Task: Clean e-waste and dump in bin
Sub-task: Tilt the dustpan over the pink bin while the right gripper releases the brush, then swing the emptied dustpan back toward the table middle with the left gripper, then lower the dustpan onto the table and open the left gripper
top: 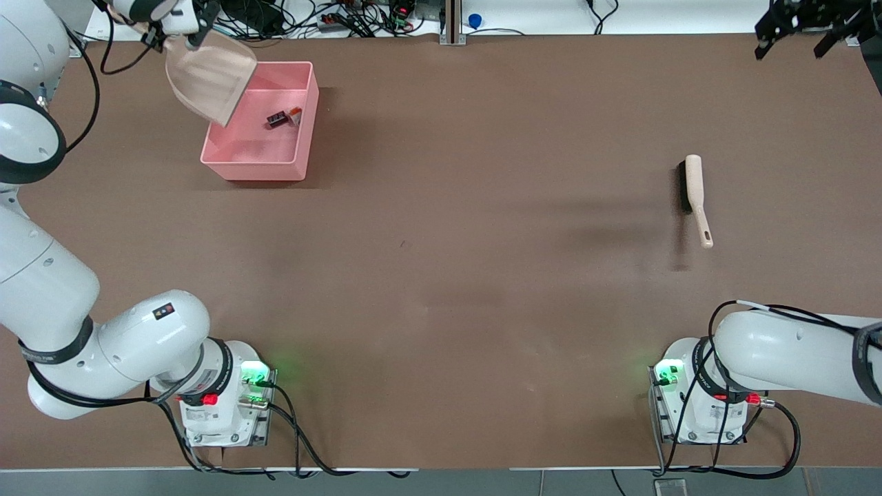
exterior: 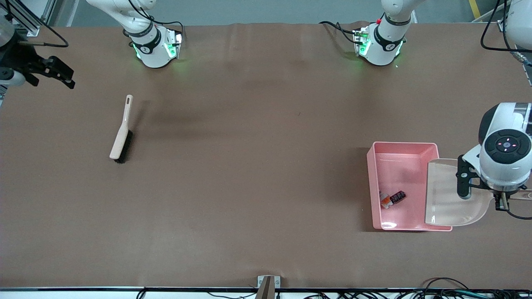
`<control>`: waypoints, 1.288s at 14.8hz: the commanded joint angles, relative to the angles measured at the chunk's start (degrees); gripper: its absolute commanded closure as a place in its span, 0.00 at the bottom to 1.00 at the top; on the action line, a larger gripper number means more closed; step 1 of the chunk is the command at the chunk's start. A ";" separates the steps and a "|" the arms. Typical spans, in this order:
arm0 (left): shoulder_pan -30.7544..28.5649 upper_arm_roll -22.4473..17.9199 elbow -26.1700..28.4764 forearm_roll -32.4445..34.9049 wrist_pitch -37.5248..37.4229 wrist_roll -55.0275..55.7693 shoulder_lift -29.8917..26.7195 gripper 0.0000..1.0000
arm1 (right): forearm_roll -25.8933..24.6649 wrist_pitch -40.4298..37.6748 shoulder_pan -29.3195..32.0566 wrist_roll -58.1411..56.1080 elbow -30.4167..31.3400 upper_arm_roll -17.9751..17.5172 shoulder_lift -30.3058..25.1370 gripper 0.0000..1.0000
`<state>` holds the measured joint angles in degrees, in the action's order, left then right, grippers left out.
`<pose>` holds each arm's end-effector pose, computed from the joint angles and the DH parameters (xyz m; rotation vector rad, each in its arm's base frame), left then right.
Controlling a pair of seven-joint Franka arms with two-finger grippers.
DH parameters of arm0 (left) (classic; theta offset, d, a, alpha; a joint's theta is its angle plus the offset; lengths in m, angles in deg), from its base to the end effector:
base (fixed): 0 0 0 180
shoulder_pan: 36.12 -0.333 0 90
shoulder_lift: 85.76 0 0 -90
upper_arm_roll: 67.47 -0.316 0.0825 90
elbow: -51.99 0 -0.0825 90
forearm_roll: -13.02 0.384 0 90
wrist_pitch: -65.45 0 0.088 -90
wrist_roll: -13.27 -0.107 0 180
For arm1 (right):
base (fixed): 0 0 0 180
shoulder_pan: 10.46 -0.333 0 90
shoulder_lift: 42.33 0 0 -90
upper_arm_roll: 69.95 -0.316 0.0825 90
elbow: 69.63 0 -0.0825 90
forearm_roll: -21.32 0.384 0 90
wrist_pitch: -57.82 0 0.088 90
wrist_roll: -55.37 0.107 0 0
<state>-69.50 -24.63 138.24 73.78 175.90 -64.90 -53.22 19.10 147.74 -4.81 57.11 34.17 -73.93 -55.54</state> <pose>0.7013 0.0413 0.4162 -1.5816 2.0389 0.4337 0.4796 -0.0143 0.6299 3.0855 -0.0945 -0.0189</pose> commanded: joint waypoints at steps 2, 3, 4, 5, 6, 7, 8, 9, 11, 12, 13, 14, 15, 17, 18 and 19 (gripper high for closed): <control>-0.11 6.62 -2.49 -5.81 -0.76 2.74 -1.78 0.83 | 0.37 -5.72 0.32 0.02 -19.48 0.55 14.07 0.00; 0.07 7.85 -2.49 -8.10 -0.76 5.11 -1.60 0.83 | 0.29 -5.72 0.33 0.01 -21.60 0.55 15.39 0.00; 0.33 8.91 -2.49 -10.47 -0.84 7.92 -1.60 0.83 | 0.20 -5.64 0.15 -0.07 -22.58 0.64 16.02 0.00; 1.03 9.88 -2.40 -12.41 -0.84 10.64 -1.34 0.83 | -0.15 -5.63 -0.11 -0.07 -22.94 0.56 16.46 0.00; 2.95 9.97 -2.40 -13.82 -0.84 13.02 -1.08 0.83 | -0.24 -5.63 -0.20 -0.07 -23.38 0.55 16.81 0.00; 4.97 9.98 -2.40 -15.05 -0.84 15.13 -0.64 0.83 | -0.24 -5.63 -0.20 -0.07 -23.55 0.64 16.90 0.00; 6.82 9.98 -2.40 -16.28 -0.84 17.76 0.06 0.83 | -0.42 -5.46 -0.20 -0.16 -23.56 0.64 16.90 0.00; 9.01 9.98 -2.40 -18.73 -0.93 21.71 0.94 0.84 | -0.24 -5.20 -0.20 -0.16 -23.64 0.64 16.99 0.00; 13.49 9.63 -2.40 -20.50 -0.93 27.43 3.83 0.84 | 0.28 -5.63 -0.11 0.28 -23.47 0.64 16.99 0.00; 15.34 9.54 -2.40 -20.51 -0.93 30.07 5.85 0.84 | 0.29 -5.63 0.06 -0.16 -23.47 0.64 17.08 0.00; 16.32 9.62 -2.31 -20.42 -0.84 32.53 7.00 0.84 | 0.11 -5.46 0.24 -0.25 -23.47 0.64 17.16 0.00; 17.37 9.54 -1.96 -20.42 -0.76 34.12 8.06 0.84 | 0.11 -5.46 0.15 0.10 -23.56 0.64 17.16 0.00; 18.08 9.54 -1.96 -19.99 -0.49 34.22 10.16 0.84 | 0.28 -5.63 -0.11 0.45 -23.56 0.64 17.16 0.00; 20.18 9.45 -2.05 -19.63 -0.40 34.23 12.63 0.84 | -0.50 -5.72 -0.29 -0.16 -23.56 0.64 17.08 0.00; 21.76 8.58 -2.05 -19.37 -0.14 34.40 13.07 0.84 | -0.42 -5.81 0.06 -0.34 -23.47 0.82 16.99 0.00; 23.78 6.74 -2.14 -19.37 0.47 34.40 13.43 0.84 | -0.42 -5.81 0.06 -0.34 -23.47 0.82 16.99 0.00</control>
<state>-48.98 -15.74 137.32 54.17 175.87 -30.62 -40.33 19.07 142.93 -4.80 57.10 11.84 -73.25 -38.90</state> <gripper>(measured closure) 0.665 0.000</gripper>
